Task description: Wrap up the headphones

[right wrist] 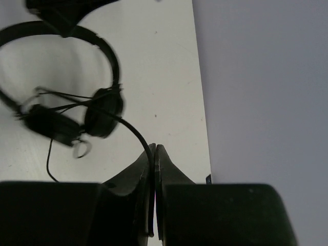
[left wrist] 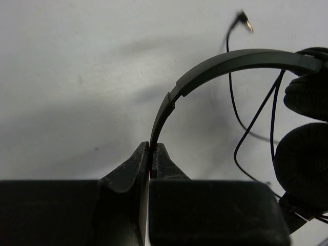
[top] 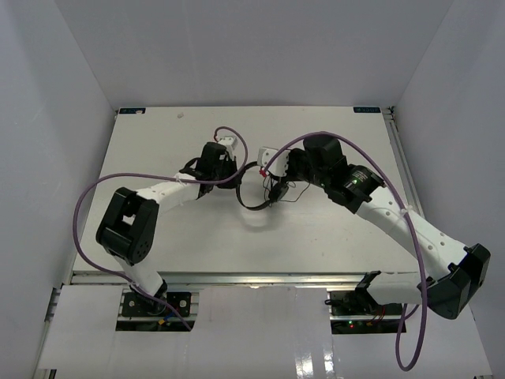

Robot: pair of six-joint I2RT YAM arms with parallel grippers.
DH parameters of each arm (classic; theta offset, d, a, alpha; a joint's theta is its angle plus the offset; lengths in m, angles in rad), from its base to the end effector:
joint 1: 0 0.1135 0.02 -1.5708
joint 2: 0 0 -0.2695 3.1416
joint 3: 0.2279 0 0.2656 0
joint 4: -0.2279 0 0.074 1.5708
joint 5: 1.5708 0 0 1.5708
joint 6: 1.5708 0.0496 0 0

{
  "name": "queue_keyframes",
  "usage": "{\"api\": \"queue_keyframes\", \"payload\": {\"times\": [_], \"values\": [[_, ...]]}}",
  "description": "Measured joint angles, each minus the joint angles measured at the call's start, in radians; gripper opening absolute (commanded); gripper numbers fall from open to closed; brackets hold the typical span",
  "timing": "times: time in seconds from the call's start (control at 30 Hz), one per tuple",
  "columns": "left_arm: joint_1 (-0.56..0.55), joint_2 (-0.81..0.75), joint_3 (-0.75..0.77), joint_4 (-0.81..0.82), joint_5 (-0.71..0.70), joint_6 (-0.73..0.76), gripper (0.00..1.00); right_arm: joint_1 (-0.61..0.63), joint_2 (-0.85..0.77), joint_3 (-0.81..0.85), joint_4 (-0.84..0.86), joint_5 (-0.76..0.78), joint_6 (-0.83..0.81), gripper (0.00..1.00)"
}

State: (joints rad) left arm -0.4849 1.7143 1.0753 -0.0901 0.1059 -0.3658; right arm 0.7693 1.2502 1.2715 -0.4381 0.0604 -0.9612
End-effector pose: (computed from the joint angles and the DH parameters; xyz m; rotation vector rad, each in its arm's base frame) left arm 0.3461 -0.1883 0.1919 0.1963 2.3515 -0.5496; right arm 0.2215 0.2103 0.3848 -1.4903 1.3209 -0.1840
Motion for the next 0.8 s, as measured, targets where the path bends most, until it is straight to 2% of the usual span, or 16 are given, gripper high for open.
{"api": "queue_keyframes", "payload": {"times": [0.23,0.5,0.8], "values": [[-0.069,-0.080,-0.108,-0.025,0.120,0.089,0.00,-0.107,0.003,-0.009,0.073,0.015,0.003,0.08],[-0.102,-0.240,-0.151,-0.042,0.229,0.122,0.00,-0.197,0.069,-0.033,0.148,-0.023,0.045,0.08],[-0.113,-0.372,-0.125,-0.073,0.295,0.121,0.00,-0.380,0.087,-0.085,0.167,-0.215,0.181,0.08]]}}
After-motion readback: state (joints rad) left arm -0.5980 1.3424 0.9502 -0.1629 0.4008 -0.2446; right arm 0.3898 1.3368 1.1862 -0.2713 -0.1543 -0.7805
